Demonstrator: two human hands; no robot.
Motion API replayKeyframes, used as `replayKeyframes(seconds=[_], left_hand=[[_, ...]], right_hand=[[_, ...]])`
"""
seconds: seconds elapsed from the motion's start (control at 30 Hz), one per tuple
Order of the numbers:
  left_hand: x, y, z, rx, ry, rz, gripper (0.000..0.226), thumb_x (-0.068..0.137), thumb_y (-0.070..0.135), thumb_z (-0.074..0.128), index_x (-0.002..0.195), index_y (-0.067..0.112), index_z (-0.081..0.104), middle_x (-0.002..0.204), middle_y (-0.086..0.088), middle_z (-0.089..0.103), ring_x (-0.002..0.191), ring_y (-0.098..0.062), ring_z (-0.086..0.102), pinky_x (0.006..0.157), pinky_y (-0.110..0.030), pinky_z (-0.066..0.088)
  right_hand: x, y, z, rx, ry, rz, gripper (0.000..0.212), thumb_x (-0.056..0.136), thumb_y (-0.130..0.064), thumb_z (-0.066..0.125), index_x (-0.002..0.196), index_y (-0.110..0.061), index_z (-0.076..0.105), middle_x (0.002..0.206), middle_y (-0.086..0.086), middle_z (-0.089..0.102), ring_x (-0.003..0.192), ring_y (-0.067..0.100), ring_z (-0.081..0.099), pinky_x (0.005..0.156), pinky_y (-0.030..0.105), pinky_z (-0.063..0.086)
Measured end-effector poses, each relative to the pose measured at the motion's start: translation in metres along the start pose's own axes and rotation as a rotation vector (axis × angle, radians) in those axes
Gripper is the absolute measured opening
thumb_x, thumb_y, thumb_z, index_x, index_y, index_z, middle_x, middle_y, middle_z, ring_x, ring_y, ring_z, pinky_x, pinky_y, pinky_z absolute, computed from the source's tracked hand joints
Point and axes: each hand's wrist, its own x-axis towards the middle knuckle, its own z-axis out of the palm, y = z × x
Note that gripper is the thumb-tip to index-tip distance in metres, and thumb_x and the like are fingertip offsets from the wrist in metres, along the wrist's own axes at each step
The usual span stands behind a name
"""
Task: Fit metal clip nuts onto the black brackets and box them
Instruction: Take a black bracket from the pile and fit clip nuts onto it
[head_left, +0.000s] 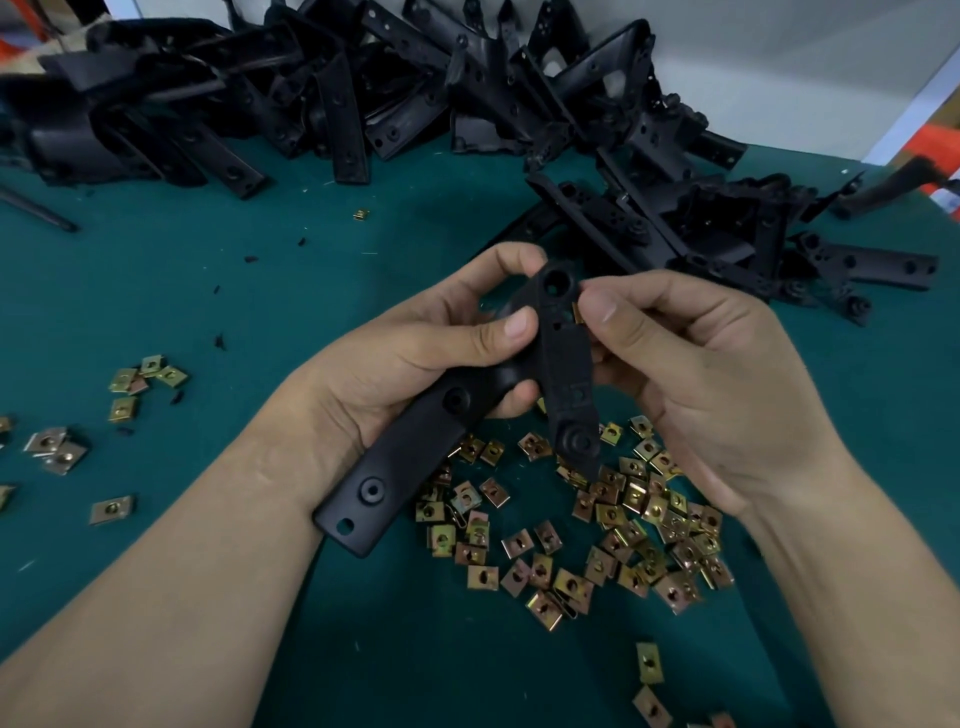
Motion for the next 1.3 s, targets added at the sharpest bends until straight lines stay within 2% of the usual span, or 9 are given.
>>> replayKeyframes(seconds=[0.2, 0.3, 0.43, 0.53, 0.67, 0.83, 0.97, 1.13, 1.3], left_hand=[[0.002, -0.002, -0.001, 0.048, 0.018, 0.027, 0.029, 0.09, 0.004, 0.062, 0.11, 0.018, 0.048, 0.093, -0.01, 0.063, 0.073, -0.018, 0.07, 0.063, -0.024, 0.059], [0.002, -0.001, -0.001, 0.088, 0.052, 0.054, 0.029, 0.089, 0.006, 0.063, 0.11, 0.018, 0.047, 0.091, -0.009, 0.062, 0.069, -0.016, 0.068, 0.061, -0.023, 0.058], [0.003, 0.001, -0.002, 0.097, 0.12, 0.09, 0.027, 0.089, 0.006, 0.059, 0.109, 0.02, 0.047, 0.092, -0.01, 0.06, 0.066, -0.015, 0.067, 0.061, -0.023, 0.058], [0.004, 0.0, -0.002, 0.115, 0.134, 0.101, 0.028, 0.087, 0.009, 0.061, 0.108, 0.02, 0.047, 0.088, -0.006, 0.064, 0.064, -0.013, 0.065, 0.06, -0.022, 0.057], [0.003, 0.0, -0.003, 0.127, 0.169, 0.113, 0.024, 0.092, 0.006, 0.056, 0.109, 0.019, 0.047, 0.087, -0.007, 0.063, 0.064, -0.013, 0.064, 0.06, -0.022, 0.057], [0.006, -0.001, -0.004, 0.099, 0.226, 0.105, 0.025, 0.095, 0.004, 0.056, 0.113, 0.019, 0.046, 0.1, -0.006, 0.057, 0.077, -0.015, 0.063, 0.062, -0.02, 0.056], [0.007, -0.003, -0.004, 0.145, 0.201, 0.052, 0.023, 0.095, 0.005, 0.057, 0.109, 0.021, 0.05, 0.096, -0.003, 0.058, 0.074, -0.014, 0.058, 0.063, -0.021, 0.057], [0.006, -0.005, -0.002, 0.176, 0.149, -0.003, 0.025, 0.091, 0.008, 0.061, 0.107, 0.022, 0.049, 0.091, -0.006, 0.054, 0.066, -0.011, 0.062, 0.061, -0.021, 0.057], [0.005, -0.002, -0.001, 0.271, 0.126, 0.019, 0.024, 0.092, 0.005, 0.057, 0.109, 0.019, 0.047, 0.085, -0.004, 0.061, 0.063, -0.012, 0.064, 0.058, -0.021, 0.056]], right_hand=[[-0.003, -0.002, 0.004, 0.014, 0.021, 0.035, 0.009, 0.081, -0.019, 0.074, 0.085, -0.013, 0.08, 0.088, 0.01, 0.078, 0.073, 0.021, 0.075, 0.067, 0.026, 0.059], [-0.004, -0.001, 0.008, 0.032, 0.053, 0.072, 0.014, 0.08, -0.023, 0.074, 0.086, -0.013, 0.08, 0.094, 0.012, 0.078, 0.08, 0.022, 0.075, 0.073, 0.027, 0.059], [-0.007, -0.004, 0.014, 0.088, 0.055, 0.113, 0.025, 0.09, -0.031, 0.063, 0.095, -0.015, 0.081, 0.095, 0.006, 0.078, 0.076, 0.016, 0.075, 0.072, 0.02, 0.057], [-0.01, -0.003, 0.02, 0.097, 0.042, 0.138, 0.027, 0.092, -0.034, 0.059, 0.1, -0.02, 0.081, 0.103, 0.001, 0.078, 0.082, 0.012, 0.074, 0.075, 0.021, 0.058], [-0.012, -0.002, 0.026, 0.15, 0.049, 0.162, 0.03, 0.09, -0.032, 0.059, 0.113, -0.02, 0.074, 0.111, -0.004, 0.077, 0.087, 0.009, 0.074, 0.078, 0.021, 0.058], [-0.009, -0.002, 0.022, 0.097, 0.088, 0.153, 0.028, 0.096, -0.021, 0.059, 0.122, -0.021, 0.07, 0.115, -0.009, 0.075, 0.104, 0.005, 0.071, 0.086, 0.016, 0.055], [-0.007, 0.003, 0.021, 0.083, 0.216, 0.181, 0.016, 0.092, -0.015, 0.068, 0.103, -0.006, 0.074, 0.093, 0.007, 0.077, 0.073, 0.013, 0.072, 0.061, 0.019, 0.055], [-0.004, 0.0, 0.013, 0.074, 0.132, 0.323, 0.016, 0.088, -0.022, 0.069, 0.092, -0.01, 0.079, 0.089, 0.009, 0.076, 0.074, 0.014, 0.07, 0.062, 0.021, 0.056], [-0.002, -0.01, -0.002, -0.047, -0.065, 0.318, 0.022, 0.089, -0.019, 0.066, 0.098, -0.002, 0.077, 0.097, 0.017, 0.077, 0.084, 0.023, 0.076, 0.071, 0.023, 0.058]])
